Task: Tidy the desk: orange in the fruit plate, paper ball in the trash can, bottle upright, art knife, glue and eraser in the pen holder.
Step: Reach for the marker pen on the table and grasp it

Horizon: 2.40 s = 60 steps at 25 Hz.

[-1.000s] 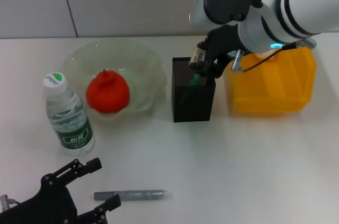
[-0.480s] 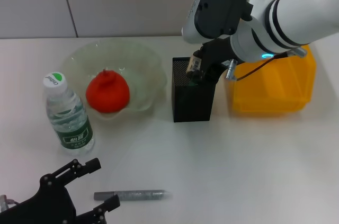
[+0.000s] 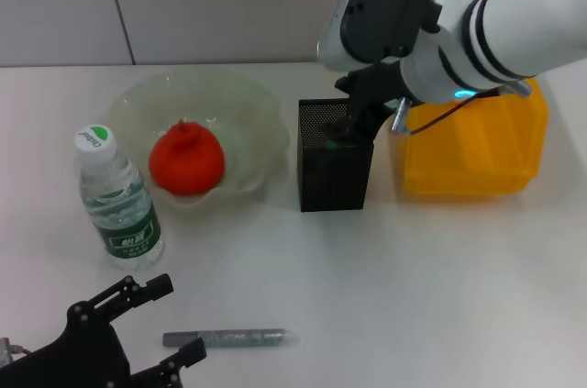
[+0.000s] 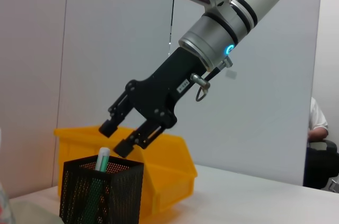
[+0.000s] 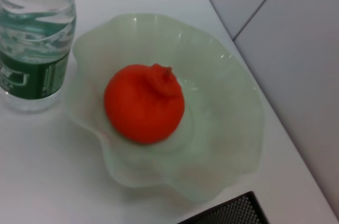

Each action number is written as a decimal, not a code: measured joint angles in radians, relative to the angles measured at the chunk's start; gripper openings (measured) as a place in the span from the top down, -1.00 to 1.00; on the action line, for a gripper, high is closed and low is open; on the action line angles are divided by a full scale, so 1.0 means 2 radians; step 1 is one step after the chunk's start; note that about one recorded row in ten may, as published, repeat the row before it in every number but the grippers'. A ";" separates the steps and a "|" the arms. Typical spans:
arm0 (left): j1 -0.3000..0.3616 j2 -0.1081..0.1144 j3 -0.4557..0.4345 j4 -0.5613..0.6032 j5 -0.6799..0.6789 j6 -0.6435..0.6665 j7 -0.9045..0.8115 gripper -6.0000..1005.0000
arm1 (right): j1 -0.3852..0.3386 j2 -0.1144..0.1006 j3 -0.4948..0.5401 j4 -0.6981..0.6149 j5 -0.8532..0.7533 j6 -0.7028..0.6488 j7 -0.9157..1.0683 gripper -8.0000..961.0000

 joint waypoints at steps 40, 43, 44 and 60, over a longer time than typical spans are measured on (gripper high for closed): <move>-0.015 -0.006 -0.016 0.016 -0.002 0.042 0.003 -0.62 | -0.380 0.000 0.246 -0.099 0.618 -0.183 -0.530 -0.57; -0.020 -0.007 -0.013 0.044 0.001 0.040 -0.020 -0.62 | -0.362 -0.001 0.299 -0.190 0.616 -0.240 -0.591 -0.58; -0.022 -0.007 -0.013 0.053 0.003 0.039 -0.026 -0.62 | -0.353 -0.001 0.326 -0.233 0.613 -0.266 -0.623 -0.58; -0.033 -0.013 0.069 0.397 0.157 -0.005 -0.294 -0.62 | -0.316 -0.002 0.395 -0.378 0.490 -0.259 -0.723 -0.63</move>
